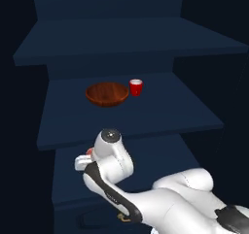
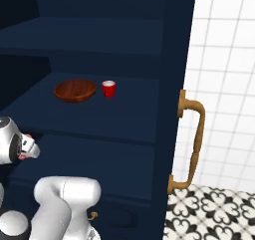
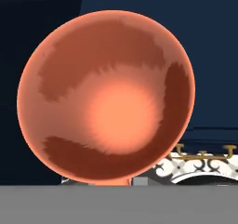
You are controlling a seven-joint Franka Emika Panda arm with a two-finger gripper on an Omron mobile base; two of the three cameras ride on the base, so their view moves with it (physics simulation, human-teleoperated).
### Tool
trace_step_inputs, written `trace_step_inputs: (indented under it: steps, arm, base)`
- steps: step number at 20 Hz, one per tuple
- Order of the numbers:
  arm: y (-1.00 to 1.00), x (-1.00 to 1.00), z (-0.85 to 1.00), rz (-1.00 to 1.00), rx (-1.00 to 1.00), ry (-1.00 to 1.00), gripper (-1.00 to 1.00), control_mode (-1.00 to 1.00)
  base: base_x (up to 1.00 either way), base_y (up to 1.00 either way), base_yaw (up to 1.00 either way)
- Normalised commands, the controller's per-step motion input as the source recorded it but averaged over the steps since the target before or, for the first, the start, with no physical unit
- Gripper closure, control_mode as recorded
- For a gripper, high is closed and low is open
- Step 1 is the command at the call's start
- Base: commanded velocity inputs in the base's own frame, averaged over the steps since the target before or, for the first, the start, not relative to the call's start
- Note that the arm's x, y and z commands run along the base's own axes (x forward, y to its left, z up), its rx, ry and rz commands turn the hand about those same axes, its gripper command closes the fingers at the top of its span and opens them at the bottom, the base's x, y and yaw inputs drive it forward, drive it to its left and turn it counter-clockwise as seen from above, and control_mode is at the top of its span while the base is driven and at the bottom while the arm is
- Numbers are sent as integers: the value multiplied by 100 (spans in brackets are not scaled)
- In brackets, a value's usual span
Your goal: Gather all objects into one cabinet and sort the glasses and bowls to opposite sides.
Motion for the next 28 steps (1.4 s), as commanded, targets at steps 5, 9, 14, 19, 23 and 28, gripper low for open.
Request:
trace_step_inputs:
  steps: [5, 9, 14, 19, 23, 28]
  arm:
    - [-3, -20, 100, 0, -1, -17, 100, -100]
    - [0, 0, 100, 0, -1, -20, 100, -100]
    - [0, 0, 100, 0, 0, -11, 100, -100]
    - [20, 23, 53, 0, 0, 0, 100, -100]
    - [7, 43, 12, 0, 0, 0, 100, -100]
    - [16, 32, -10, 0, 0, 0, 100, -100]
  base:
    - [0, 0, 0]
    - [0, 0, 0]
    - [0, 0, 0]
    - [0, 0, 0]
    - [0, 0, 0]
    - [0, 0, 0]
